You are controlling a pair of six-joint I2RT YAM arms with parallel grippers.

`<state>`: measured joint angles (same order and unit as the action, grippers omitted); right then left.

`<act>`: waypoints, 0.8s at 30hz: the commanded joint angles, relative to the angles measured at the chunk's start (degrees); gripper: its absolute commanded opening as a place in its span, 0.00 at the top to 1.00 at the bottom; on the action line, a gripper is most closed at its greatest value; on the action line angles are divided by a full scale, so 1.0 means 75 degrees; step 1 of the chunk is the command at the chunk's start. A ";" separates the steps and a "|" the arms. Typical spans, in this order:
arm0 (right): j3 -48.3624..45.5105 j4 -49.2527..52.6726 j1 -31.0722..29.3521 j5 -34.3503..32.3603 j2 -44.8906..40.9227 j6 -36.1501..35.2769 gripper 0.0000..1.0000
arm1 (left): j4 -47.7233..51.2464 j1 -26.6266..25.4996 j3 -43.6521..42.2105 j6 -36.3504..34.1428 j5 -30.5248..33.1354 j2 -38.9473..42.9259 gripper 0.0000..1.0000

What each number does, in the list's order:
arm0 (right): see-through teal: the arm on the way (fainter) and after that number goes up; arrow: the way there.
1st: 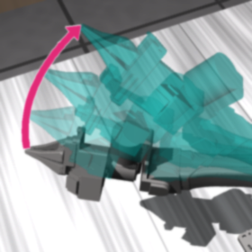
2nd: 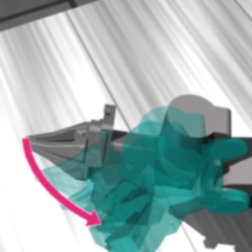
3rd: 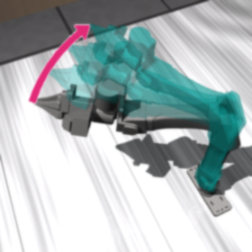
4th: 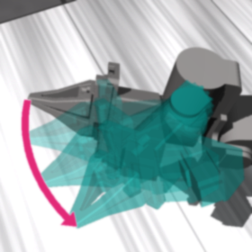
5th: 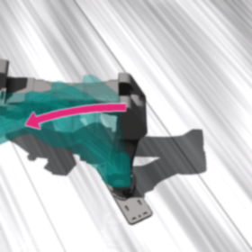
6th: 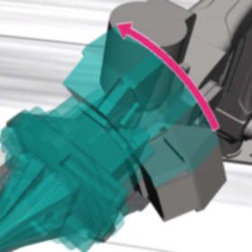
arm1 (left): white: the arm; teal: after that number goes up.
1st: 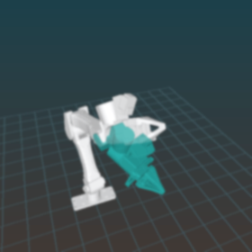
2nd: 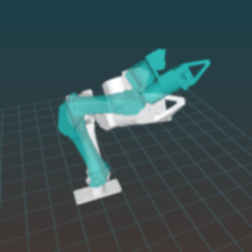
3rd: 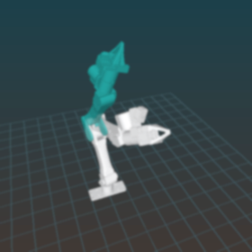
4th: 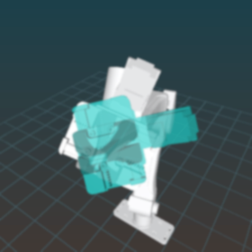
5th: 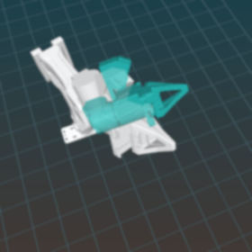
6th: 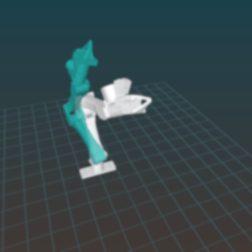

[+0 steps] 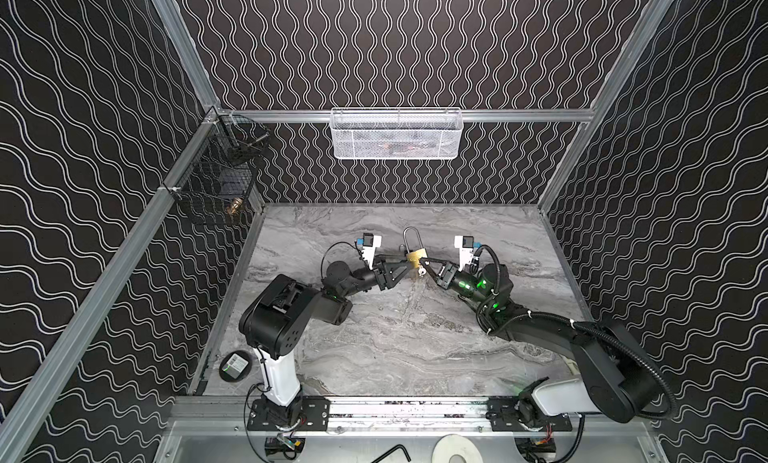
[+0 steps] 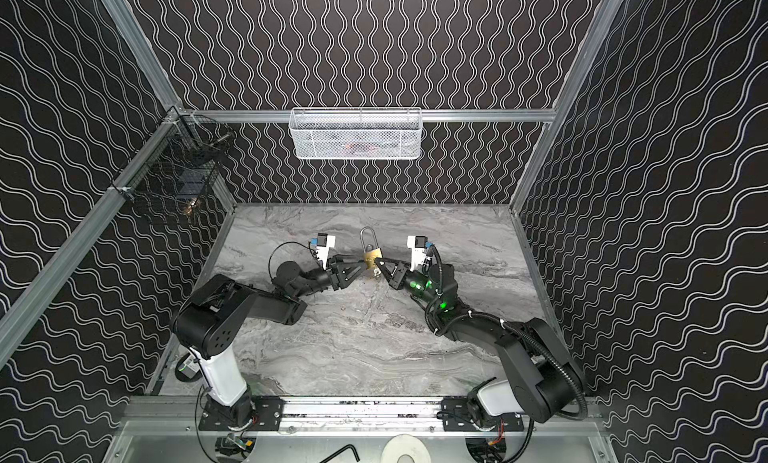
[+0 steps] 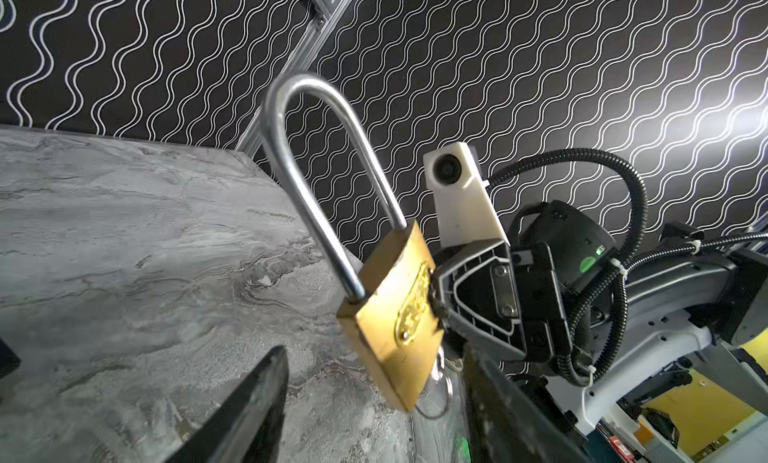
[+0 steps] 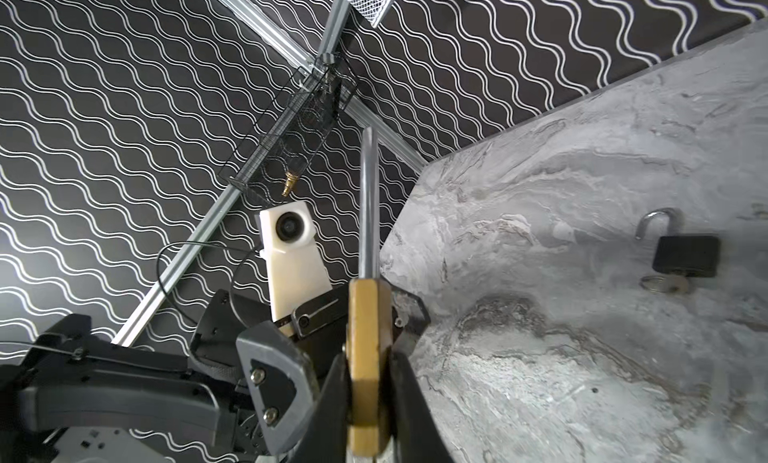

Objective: Unlock with the key

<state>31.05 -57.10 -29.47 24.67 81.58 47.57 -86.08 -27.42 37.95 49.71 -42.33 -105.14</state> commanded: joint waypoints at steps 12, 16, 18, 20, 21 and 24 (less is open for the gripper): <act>-0.0002 -0.1221 -0.0008 0.0268 0.0001 0.0350 1.00 | -0.0370 -0.0289 0.0546 0.0227 0.0142 0.0027 0.52; -0.0074 -0.1233 0.0001 0.0180 -0.0070 0.0328 1.00 | -0.0370 -0.0314 0.0596 0.0242 0.0139 0.0000 0.63; -0.0073 -0.1201 -0.0008 0.0168 -0.0106 0.0314 1.00 | -0.0370 -0.0318 0.0582 0.0202 0.0174 0.0046 0.69; -0.0062 -0.1166 -0.0008 0.0157 -0.0108 0.0302 1.00 | -0.0370 -0.0331 0.0607 0.0243 0.0119 0.0078 0.79; -0.0041 -0.1147 -0.0006 0.0168 -0.0088 0.0291 1.00 | -0.0370 -0.0338 0.0643 0.0278 0.0064 0.0078 0.86; -0.0003 -0.1168 -0.0008 0.0190 -0.0018 0.0318 1.00 | -0.0370 -0.0341 0.0780 0.0369 -0.0232 0.0067 0.97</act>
<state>30.33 -62.13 -29.10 25.04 81.23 48.38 -88.03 -29.56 42.89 57.82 -41.06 -104.57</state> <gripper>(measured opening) 0.183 0.068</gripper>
